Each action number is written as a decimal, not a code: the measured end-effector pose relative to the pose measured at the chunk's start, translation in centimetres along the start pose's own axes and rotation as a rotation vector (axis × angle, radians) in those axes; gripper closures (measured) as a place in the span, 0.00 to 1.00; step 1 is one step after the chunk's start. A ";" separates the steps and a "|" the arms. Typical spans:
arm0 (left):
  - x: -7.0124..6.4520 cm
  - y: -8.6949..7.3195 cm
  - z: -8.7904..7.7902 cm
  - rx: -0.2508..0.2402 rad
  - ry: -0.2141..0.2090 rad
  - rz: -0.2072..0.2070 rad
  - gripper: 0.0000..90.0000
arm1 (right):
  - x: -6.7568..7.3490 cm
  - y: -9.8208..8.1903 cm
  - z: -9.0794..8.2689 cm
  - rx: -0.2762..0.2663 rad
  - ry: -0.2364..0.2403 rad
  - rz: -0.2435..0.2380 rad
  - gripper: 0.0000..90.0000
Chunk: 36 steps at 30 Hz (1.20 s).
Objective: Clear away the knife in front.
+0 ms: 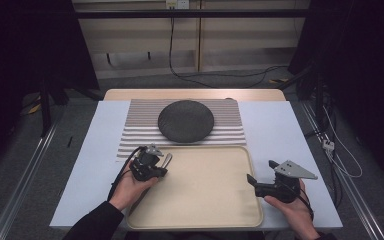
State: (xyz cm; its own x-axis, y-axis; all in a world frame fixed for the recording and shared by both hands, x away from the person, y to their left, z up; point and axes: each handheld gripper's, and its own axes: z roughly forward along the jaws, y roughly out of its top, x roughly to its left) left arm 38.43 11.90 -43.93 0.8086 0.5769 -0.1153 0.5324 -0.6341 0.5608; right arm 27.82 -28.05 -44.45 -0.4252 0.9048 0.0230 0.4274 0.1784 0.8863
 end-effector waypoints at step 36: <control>1.5 -2.3 -1.9 -0.005 0.057 -0.085 1.00 | 0.0 0.1 0.1 0.000 0.000 0.000 0.09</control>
State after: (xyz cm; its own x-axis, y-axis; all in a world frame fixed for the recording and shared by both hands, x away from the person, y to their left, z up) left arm 37.93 15.18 -43.84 0.7448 0.6571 -0.1164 0.5974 -0.5788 0.5551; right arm 27.94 -27.96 -44.43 -0.4248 0.9050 0.0228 0.4273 0.1782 0.8864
